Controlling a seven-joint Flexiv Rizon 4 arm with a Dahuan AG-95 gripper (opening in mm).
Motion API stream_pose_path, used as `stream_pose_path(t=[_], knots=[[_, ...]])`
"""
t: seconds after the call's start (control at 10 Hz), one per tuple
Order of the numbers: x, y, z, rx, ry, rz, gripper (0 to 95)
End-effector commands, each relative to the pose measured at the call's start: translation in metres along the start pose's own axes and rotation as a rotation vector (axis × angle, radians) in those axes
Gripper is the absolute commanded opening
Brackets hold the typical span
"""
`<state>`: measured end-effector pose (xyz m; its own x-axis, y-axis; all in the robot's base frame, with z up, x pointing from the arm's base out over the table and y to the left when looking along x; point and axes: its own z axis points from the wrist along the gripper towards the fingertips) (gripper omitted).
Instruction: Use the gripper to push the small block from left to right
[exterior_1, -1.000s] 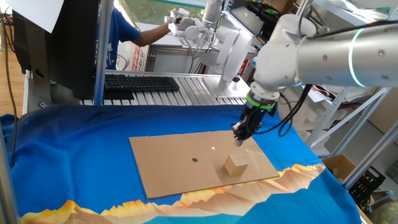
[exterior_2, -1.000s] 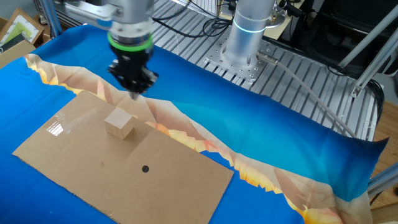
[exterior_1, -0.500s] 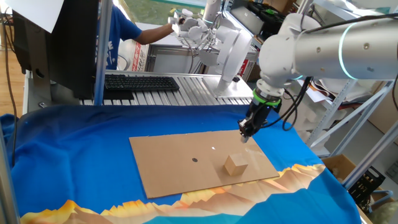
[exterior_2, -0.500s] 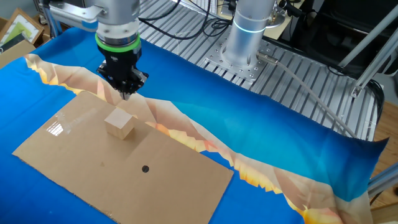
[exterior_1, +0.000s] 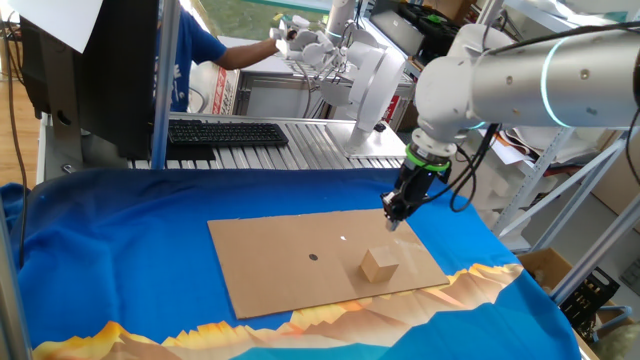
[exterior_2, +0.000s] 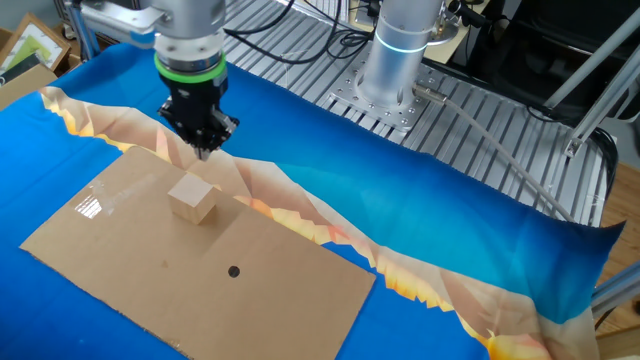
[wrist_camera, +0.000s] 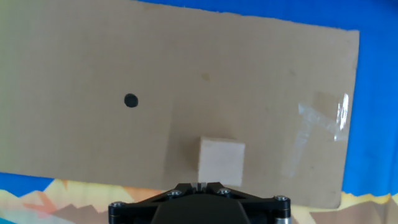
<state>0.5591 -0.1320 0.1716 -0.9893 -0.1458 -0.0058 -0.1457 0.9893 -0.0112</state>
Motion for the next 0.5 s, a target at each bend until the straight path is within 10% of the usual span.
stream_pose_path(t=[0.1, 0.5], knots=[[0.0029, 0.0010, -0.0004, -0.005, 0.019, 0.002, 0.0], [0.0029, 0.0010, -0.0004, -0.004, 0.065, 0.033, 0.0]])
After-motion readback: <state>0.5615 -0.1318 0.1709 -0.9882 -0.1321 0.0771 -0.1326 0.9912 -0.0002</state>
